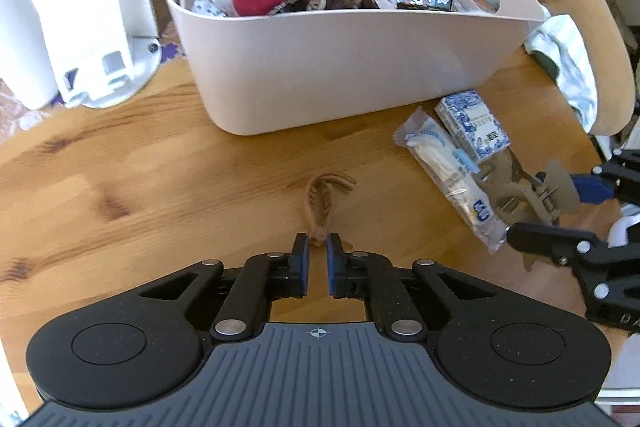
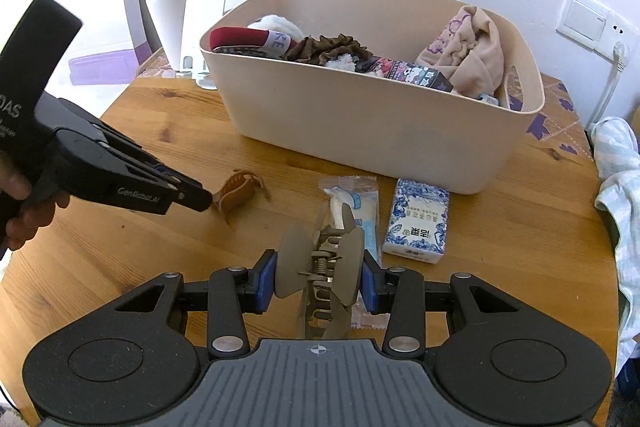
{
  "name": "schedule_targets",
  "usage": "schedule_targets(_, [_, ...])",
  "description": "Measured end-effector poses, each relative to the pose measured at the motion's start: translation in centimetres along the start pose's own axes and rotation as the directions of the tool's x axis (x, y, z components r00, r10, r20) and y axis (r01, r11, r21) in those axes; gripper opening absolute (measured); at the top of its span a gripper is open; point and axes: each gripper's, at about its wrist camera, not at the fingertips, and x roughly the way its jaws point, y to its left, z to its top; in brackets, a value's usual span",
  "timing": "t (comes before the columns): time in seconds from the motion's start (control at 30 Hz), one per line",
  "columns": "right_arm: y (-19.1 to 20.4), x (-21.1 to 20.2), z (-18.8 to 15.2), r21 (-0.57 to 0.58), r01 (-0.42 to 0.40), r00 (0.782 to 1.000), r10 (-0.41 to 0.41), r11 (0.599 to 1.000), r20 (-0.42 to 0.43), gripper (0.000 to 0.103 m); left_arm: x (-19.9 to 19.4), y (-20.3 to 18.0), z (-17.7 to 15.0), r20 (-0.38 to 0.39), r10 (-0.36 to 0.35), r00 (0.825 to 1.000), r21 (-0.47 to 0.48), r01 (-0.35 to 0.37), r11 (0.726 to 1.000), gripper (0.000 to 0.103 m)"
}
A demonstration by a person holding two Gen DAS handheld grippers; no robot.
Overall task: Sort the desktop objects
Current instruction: 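Grasp the brown hair clip with the left gripper while the right gripper grasps the beige claw clip, then carry both clips over the basket and open both grippers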
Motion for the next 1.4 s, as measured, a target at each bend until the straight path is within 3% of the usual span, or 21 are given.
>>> schedule_targets(0.03, [0.0,0.0,0.0,0.002,0.002,1.000,-0.002,1.000,0.000,0.040,0.3,-0.2,0.1,-0.002,0.003,1.000,-0.001,-0.003,1.000,0.021])
schedule_targets(0.1, [0.0,-0.1,0.0,0.003,0.004,1.000,-0.004,1.000,0.001,0.040,0.6,-0.6,0.2,0.003,0.034,0.999,-0.003,-0.034,0.999,0.067])
schedule_targets(0.13, [0.1,-0.2,0.0,0.003,0.005,1.000,-0.005,1.000,0.002,0.040,0.5,-0.8,0.2,0.017,0.052,0.999,-0.001,-0.052,0.999,0.070])
schedule_targets(0.23, [0.2,-0.3,0.1,-0.001,0.009,1.000,-0.009,1.000,0.004,0.040,1.4,-1.2,0.5,0.002,0.059,0.998,0.003,-0.059,0.998,0.069])
schedule_targets(0.27, [0.1,-0.3,0.1,-0.001,0.011,1.000,-0.011,1.000,0.004,0.040,1.8,-1.4,0.5,-0.013,0.063,0.998,0.011,-0.063,0.998,0.059])
schedule_targets(0.3, [0.1,-0.3,0.1,0.000,0.013,1.000,-0.013,1.000,0.005,0.040,2.2,-1.5,0.5,-0.024,0.069,0.997,0.020,-0.069,0.997,0.043])
schedule_targets(0.33, [0.1,-0.4,0.2,0.002,0.015,1.000,-0.015,1.000,0.007,0.040,2.6,-1.6,0.5,-0.039,0.076,0.996,0.030,-0.075,0.997,0.039])
schedule_targets(0.67, [-0.8,-1.5,0.1,0.038,0.014,0.999,-0.015,0.999,0.031,0.040,1.2,-1.1,-0.4,-0.007,0.051,0.999,0.047,-0.050,0.998,0.038])
schedule_targets(0.93, [-1.4,-3.3,0.9,0.037,0.030,0.996,-0.033,0.999,0.083,0.040,-2.6,-0.9,-1.1,0.089,0.007,0.996,0.033,-0.010,0.999,0.038])
schedule_targets(1.2, [-2.3,-5.0,1.7,0.029,0.050,0.991,-0.053,0.998,0.125,0.040,-5.9,-0.9,-0.9,0.172,-0.037,0.984,0.020,0.034,0.999,0.038])
schedule_targets(1.4, [-3.1,-6.5,2.6,0.041,0.059,0.983,-0.065,0.997,0.174,0.040,-9.8,-1.7,-0.3,0.264,-0.070,0.962,0.067,0.054,0.996,0.038])
